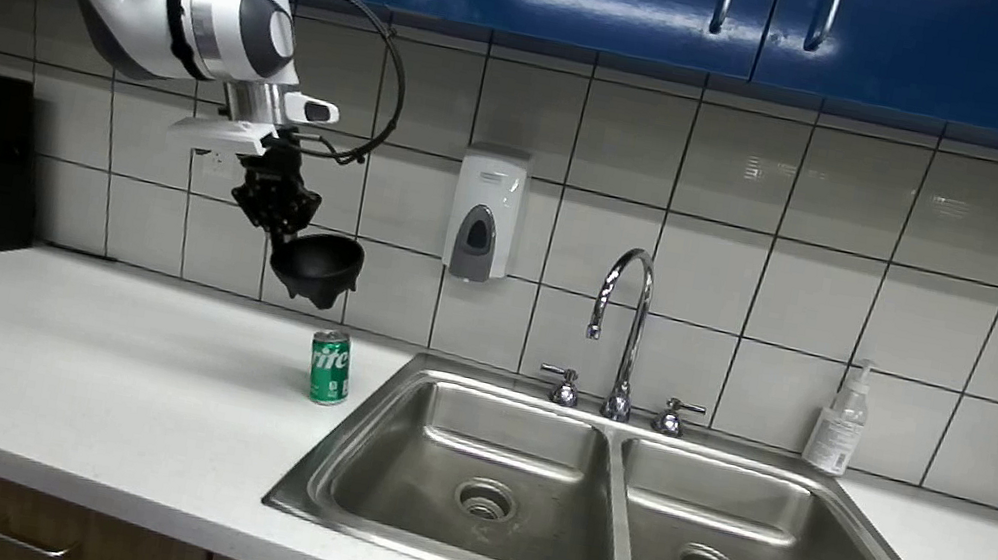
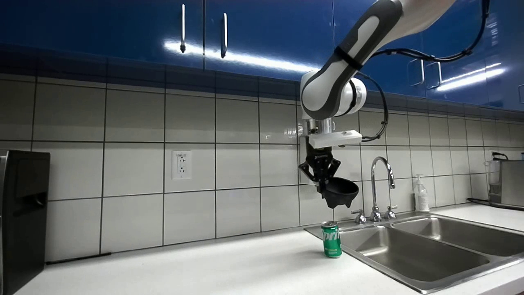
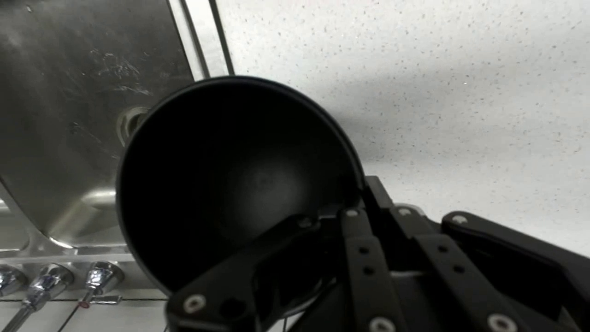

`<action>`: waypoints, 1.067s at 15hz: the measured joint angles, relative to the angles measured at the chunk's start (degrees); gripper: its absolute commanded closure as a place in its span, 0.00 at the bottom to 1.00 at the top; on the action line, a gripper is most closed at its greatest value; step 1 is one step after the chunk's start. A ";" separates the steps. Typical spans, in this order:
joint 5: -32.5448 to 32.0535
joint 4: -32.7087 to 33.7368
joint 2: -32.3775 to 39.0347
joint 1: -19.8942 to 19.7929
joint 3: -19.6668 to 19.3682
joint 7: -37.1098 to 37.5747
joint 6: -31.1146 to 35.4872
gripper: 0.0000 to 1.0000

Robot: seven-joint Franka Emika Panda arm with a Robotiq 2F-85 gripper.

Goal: Put the black bowl in the left sink

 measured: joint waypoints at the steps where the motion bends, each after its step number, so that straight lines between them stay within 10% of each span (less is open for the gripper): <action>1: 0.00 -1.05 -0.76 -0.68 -0.11 0.36 0.22 0.98; 16: 2.59 -9.18 -5.81 -12.81 -6.84 -3.19 4.15 0.98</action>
